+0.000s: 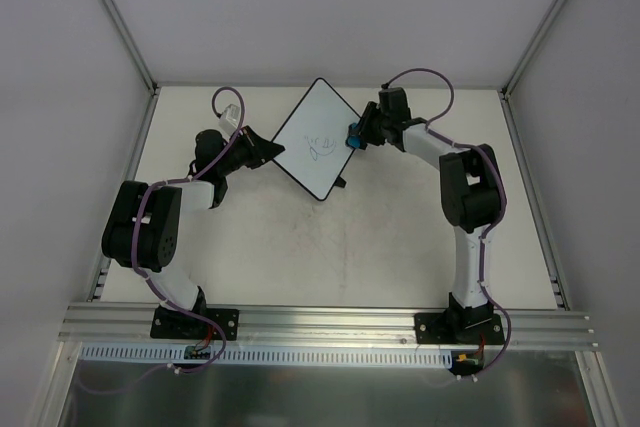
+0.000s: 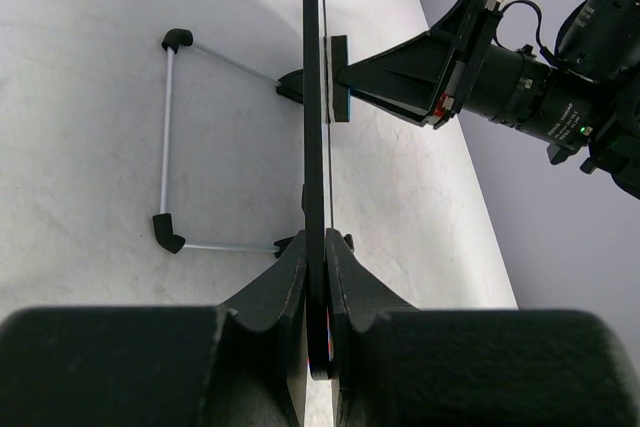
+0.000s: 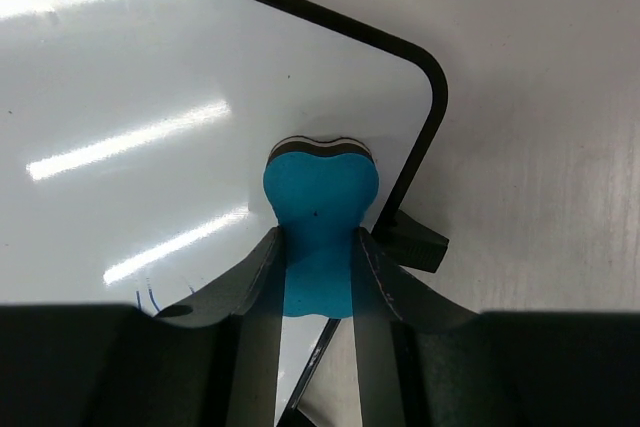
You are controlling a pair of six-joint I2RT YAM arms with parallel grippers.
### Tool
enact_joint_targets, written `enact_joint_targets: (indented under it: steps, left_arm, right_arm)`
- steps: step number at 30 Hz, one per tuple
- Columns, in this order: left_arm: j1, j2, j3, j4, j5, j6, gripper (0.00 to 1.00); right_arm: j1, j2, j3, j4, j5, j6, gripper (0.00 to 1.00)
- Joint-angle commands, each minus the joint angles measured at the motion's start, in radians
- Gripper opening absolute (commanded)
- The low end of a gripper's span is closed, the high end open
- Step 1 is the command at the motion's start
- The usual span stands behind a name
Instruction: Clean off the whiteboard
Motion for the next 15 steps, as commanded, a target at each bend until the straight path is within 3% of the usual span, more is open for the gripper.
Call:
enact_joint_targets:
  steps: [1, 15]
  left_arm:
    - [-0.002, 0.015, 0.022, -0.045, 0.005, 0.069, 0.00]
    - [-0.002, 0.012, 0.040, -0.065, 0.009, 0.076, 0.00]
  right_arm:
    - [0.072, -0.021, -0.029, 0.011, -0.078, -0.053, 0.00]
    - [0.236, -0.065, -0.006, 0.077, -0.153, -0.254, 0.00]
